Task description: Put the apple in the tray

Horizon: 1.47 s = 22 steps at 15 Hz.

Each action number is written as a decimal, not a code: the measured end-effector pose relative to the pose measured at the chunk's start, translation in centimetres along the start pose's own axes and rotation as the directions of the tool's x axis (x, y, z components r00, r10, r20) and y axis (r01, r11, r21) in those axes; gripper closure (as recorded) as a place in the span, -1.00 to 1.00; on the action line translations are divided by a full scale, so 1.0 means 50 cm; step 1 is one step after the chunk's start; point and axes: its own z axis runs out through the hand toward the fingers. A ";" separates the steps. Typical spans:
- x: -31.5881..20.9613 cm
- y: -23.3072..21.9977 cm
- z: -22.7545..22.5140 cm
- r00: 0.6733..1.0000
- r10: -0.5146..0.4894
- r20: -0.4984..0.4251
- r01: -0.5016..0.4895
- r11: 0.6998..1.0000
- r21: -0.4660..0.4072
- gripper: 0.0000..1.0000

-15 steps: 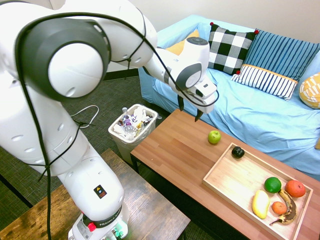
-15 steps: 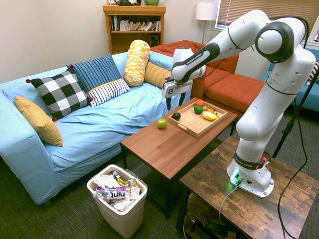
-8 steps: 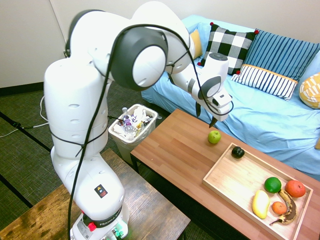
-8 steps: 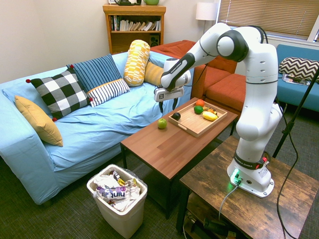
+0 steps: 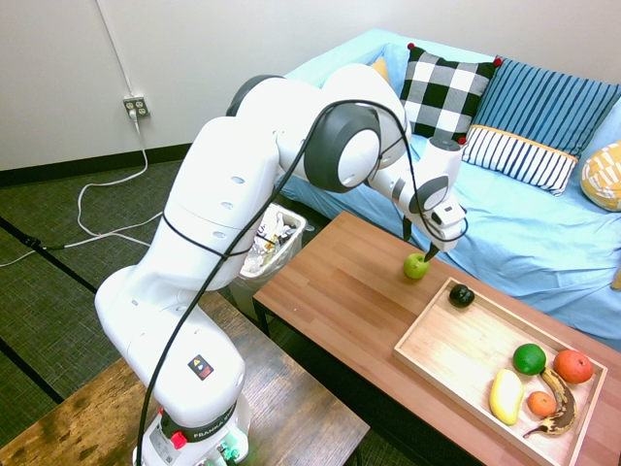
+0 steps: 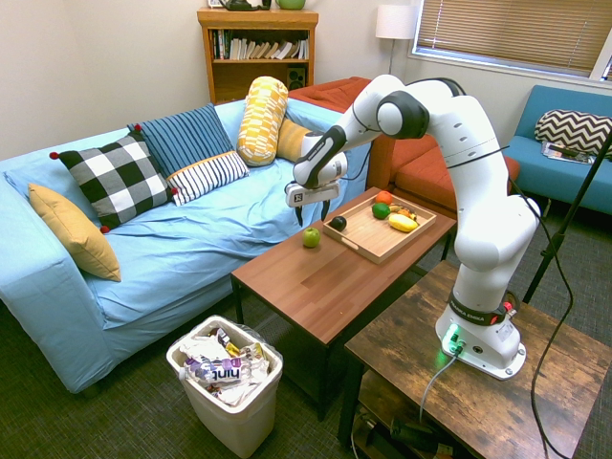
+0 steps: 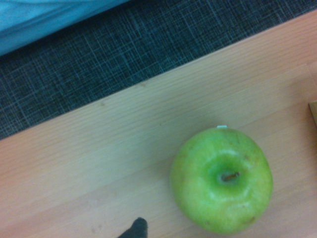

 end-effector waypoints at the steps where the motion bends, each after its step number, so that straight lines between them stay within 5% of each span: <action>1: 0.006 -0.008 0.021 1.000 0.004 0.001 -0.004 1.000 -0.003 -1.00; 9: 0.033 -0.042 0.131 0.999 0.025 0.020 -0.024 0.999 -0.046 -1.00; 10: 0.037 -0.041 0.142 0.999 0.027 0.020 -0.026 0.998 -0.052 1.00; 22: 0.046 -0.040 0.144 0.998 0.053 0.033 -0.051 0.997 -0.058 1.00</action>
